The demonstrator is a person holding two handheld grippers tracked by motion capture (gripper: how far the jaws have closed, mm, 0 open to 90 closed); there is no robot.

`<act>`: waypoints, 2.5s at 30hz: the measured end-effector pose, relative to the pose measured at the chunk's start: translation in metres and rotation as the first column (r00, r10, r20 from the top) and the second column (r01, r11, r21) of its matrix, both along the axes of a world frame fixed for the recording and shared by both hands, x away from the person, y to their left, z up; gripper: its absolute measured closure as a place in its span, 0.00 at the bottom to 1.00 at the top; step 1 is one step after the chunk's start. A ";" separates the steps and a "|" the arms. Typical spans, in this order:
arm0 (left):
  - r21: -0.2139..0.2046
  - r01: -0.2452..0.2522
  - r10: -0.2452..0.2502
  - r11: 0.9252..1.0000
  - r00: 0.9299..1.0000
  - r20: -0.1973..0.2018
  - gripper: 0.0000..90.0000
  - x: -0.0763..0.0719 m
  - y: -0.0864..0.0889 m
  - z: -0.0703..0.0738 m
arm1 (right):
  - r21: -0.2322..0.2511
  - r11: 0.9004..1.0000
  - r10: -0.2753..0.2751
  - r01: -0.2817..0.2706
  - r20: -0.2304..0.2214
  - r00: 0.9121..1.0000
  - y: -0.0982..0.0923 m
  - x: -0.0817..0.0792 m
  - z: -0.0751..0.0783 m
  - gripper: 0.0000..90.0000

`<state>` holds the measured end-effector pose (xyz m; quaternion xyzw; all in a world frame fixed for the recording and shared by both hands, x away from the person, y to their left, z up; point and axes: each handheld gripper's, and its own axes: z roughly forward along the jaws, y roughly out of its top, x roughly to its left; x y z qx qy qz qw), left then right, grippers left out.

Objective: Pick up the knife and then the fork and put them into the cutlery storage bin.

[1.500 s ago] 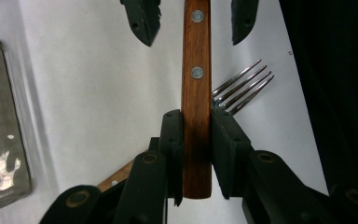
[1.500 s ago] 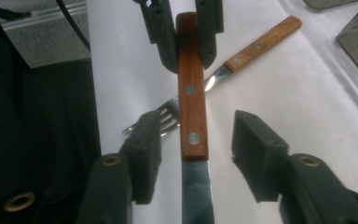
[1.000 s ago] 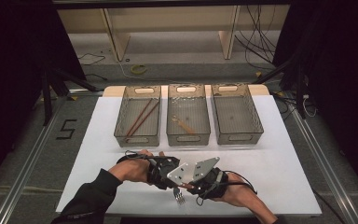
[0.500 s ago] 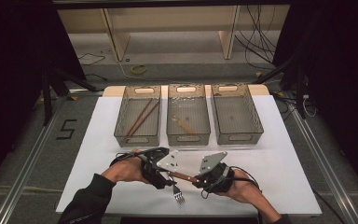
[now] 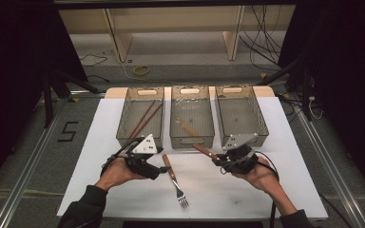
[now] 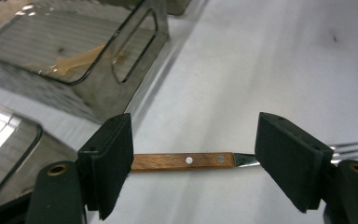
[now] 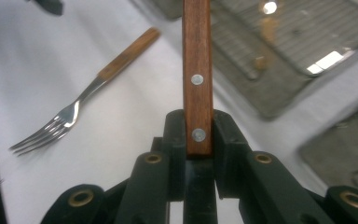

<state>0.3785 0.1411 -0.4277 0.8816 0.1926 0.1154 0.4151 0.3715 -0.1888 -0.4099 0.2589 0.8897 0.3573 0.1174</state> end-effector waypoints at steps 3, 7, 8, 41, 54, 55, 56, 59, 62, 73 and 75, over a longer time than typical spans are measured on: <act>-0.036 -0.049 0.048 0.998 0.999 -0.024 0.30 -0.001 0.005 -0.008 | 0.018 0.999 -0.039 0.038 0.010 0.999 -0.006 0.009 0.006 0.87; -0.057 -0.100 0.097 0.993 0.994 -0.056 0.28 -0.003 0.010 -0.016 | 0.035 0.996 -0.083 0.083 0.018 0.996 -0.012 0.022 0.014 0.87; -0.065 -0.108 0.104 0.992 0.993 -0.057 0.28 -0.004 0.011 -0.017 | 0.041 0.995 -0.094 0.093 0.020 0.995 -0.014 0.025 0.016 0.87; -0.218 -0.241 0.234 0.946 0.971 -0.059 0.26 -0.033 0.032 -0.031 | 0.054 0.891 -0.452 0.452 -0.010 0.892 -0.047 0.140 0.036 0.87; -0.214 -0.235 0.228 0.948 0.972 -0.059 0.25 -0.034 0.034 -0.032 | 0.030 0.864 -0.502 0.503 -0.036 0.864 -0.051 0.161 0.029 0.87; -0.215 -0.235 0.229 0.948 0.972 -0.057 0.25 -0.034 0.034 -0.032 | 0.029 0.861 -0.506 0.507 -0.037 0.862 -0.051 0.162 0.028 0.87; -0.216 -0.235 0.227 0.948 0.972 -0.058 0.25 -0.034 0.034 -0.032 | 0.026 0.860 -0.508 0.510 -0.039 0.860 -0.051 0.164 0.028 0.86; -0.215 -0.234 0.226 0.948 0.972 -0.058 0.25 -0.034 0.033 -0.033 | 0.016 0.852 -0.521 0.523 -0.052 0.852 -0.051 0.167 0.024 0.87; -0.211 -0.229 0.221 0.950 0.973 -0.062 0.25 -0.034 0.032 -0.034 | 0.009 0.851 -0.524 0.525 -0.056 0.850 -0.051 0.171 0.020 0.86; -0.211 -0.226 0.218 0.951 0.974 -0.058 0.25 -0.034 0.032 -0.034 | -0.003 0.844 -0.535 0.536 -0.068 0.842 -0.043 0.180 0.012 0.86; -0.208 -0.225 0.218 0.952 0.974 -0.058 0.25 -0.034 0.032 -0.034 | -0.006 0.843 -0.538 0.539 -0.070 0.840 -0.042 0.181 0.011 0.85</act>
